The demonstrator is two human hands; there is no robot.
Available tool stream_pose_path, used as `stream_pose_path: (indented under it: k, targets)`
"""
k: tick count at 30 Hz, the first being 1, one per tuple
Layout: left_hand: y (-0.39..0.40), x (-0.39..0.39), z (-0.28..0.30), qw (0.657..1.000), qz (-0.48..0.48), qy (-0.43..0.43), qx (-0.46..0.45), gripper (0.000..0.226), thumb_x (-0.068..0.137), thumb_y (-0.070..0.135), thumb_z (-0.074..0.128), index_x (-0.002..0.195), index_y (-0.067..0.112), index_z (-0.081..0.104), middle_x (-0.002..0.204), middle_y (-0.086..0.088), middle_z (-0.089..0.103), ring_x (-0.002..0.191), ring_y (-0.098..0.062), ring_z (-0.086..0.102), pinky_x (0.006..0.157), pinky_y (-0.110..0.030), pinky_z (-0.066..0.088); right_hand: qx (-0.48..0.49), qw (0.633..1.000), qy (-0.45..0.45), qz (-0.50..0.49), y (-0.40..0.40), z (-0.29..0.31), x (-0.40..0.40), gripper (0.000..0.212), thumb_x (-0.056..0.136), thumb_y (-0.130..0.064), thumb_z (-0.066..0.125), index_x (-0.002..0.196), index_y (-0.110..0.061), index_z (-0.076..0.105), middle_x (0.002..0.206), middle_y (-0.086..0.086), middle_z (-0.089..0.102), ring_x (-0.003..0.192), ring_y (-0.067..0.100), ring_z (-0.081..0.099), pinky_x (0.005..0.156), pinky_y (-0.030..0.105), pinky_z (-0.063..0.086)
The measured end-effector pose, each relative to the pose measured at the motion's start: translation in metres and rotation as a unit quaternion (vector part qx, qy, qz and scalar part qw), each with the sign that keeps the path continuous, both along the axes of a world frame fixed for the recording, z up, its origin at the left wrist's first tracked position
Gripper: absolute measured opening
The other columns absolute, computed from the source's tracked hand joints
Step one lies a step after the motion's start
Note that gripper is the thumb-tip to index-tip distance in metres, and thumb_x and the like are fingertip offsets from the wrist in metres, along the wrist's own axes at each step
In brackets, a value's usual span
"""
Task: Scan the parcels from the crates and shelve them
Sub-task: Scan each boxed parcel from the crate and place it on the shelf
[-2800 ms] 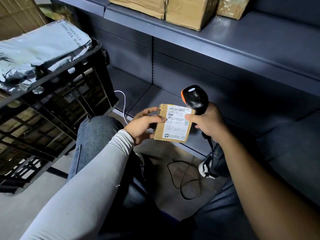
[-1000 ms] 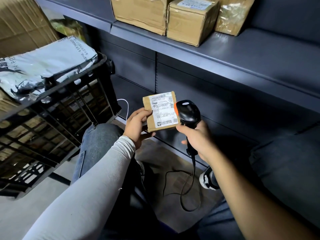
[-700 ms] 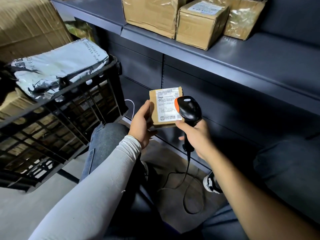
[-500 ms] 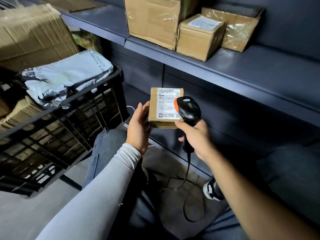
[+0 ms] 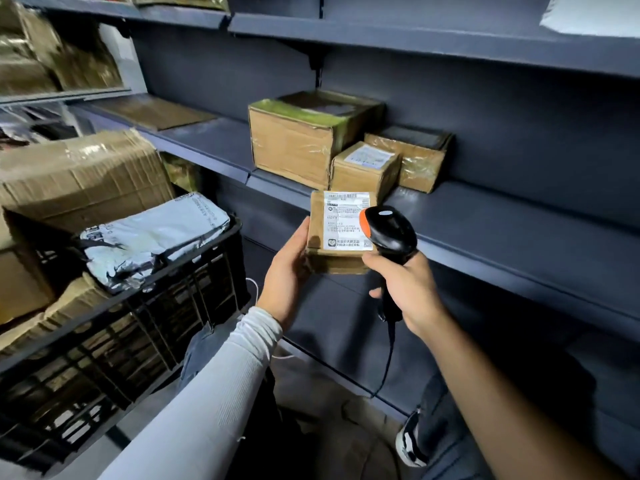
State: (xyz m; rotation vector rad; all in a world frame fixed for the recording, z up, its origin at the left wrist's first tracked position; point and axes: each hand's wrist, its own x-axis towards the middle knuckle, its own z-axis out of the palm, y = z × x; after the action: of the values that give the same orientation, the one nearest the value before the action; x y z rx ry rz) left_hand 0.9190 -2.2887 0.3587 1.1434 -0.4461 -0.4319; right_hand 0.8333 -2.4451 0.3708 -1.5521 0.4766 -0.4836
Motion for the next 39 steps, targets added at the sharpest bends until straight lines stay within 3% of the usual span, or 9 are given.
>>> stream_pose_path:
  k: [5,11,15,20,23,28,30,34,39]
  targets:
    - [-0.04,0.004,0.018,0.999,-0.01,-0.037,-0.008,0.049,0.104,0.027,0.055,0.153,0.023,0.051,0.145,0.001,0.063,0.139,-0.02,0.054,0.119,-0.044,0.04,-0.011,0.996,-0.009,-0.086,-0.027,0.028,-0.016,0.019,0.088,-0.015,0.08,0.104,-0.023,0.073,0.095,-0.006,0.074,0.061,0.007,0.069,0.058,0.032,0.059]
    - [-0.093,-0.01,0.031,0.993,0.092,-0.065,0.019,0.038,0.102,0.007,0.063,0.14,0.011,0.06,0.116,0.006,0.073,0.102,0.004,0.068,0.087,-0.013,0.05,0.008,0.989,-0.02,-0.148,-0.051,0.038,-0.024,0.016,0.09,-0.014,0.077,0.1,-0.025,0.072,0.092,-0.006,0.072,0.079,0.011,0.068,0.065,0.037,0.063]
    - [-0.128,-0.009,0.023,0.987,0.124,-0.093,0.048,0.032,0.101,0.027,0.068,0.133,0.021,0.062,0.122,0.003,0.07,0.114,-0.015,0.066,0.098,-0.03,0.054,0.026,0.978,-0.016,-0.205,-0.065,0.03,-0.019,0.022,0.087,-0.018,0.077,0.109,-0.02,0.073,0.099,0.001,0.075,0.09,0.018,0.071,0.058,0.03,0.057]
    - [-0.159,-0.001,0.012,0.986,0.122,-0.098,0.059,0.039,0.096,0.044,0.063,0.133,0.031,0.061,0.126,0.007,0.069,0.118,-0.016,0.066,0.106,-0.048,0.052,0.041,0.964,-0.03,-0.26,-0.073,0.022,-0.008,0.023,0.087,-0.015,0.074,0.109,-0.016,0.068,0.1,0.0,0.073,0.088,0.017,0.069,0.06,0.03,0.057]
    - [-0.165,0.006,0.002,0.988,0.08,-0.114,0.063,0.06,0.092,0.039,0.063,0.15,0.034,0.049,0.145,0.008,0.061,0.136,-0.007,0.054,0.119,-0.041,0.041,0.037,0.965,-0.037,-0.259,-0.076,0.02,-0.001,0.021,0.087,-0.012,0.072,0.108,-0.015,0.068,0.098,-0.001,0.073,0.082,0.011,0.068,0.057,0.027,0.058]
    - [-0.163,0.016,-0.008,0.962,0.064,-0.232,0.131,0.084,0.092,0.037,0.065,0.165,0.036,0.023,0.173,0.005,0.018,0.155,0.005,0.007,0.129,-0.032,0.015,0.041,0.966,-0.046,-0.253,-0.081,0.017,0.009,0.019,0.084,-0.009,0.072,0.103,-0.006,0.072,0.077,-0.004,0.073,0.057,0.005,0.064,0.062,0.037,0.06]
    - [-0.16,0.015,-0.008,0.93,0.1,-0.309,0.17,0.081,0.098,0.03,0.064,0.166,0.034,0.02,0.175,0.001,0.004,0.154,0.007,-0.003,0.126,-0.029,0.016,0.05,0.964,-0.057,-0.253,-0.081,0.016,0.012,0.018,0.083,-0.007,0.072,0.101,-0.004,0.072,0.072,-0.004,0.071,0.057,0.006,0.064,0.06,0.036,0.058]
    - [-0.156,0.011,-0.014,0.771,0.155,-0.537,0.306,0.073,0.1,0.034,0.051,0.166,0.03,0.02,0.175,-0.003,0.002,0.161,-0.031,0.002,0.127,-0.057,0.014,0.067,0.963,-0.088,-0.248,-0.08,0.014,0.015,0.019,0.085,-0.003,0.069,0.101,-0.009,0.074,0.082,-0.002,0.076,0.069,0.013,0.068,0.058,0.033,0.056]
    - [-0.16,0.021,-0.025,0.668,0.154,-0.605,0.404,0.068,0.1,0.041,0.038,0.165,0.03,0.021,0.175,0.0,0.002,0.161,-0.031,0.002,0.126,-0.06,0.008,0.091,0.969,-0.075,-0.218,-0.087,0.019,0.022,0.02,0.086,-0.005,0.07,0.104,-0.012,0.074,0.083,0.0,0.077,0.07,0.015,0.073,0.061,0.036,0.06]
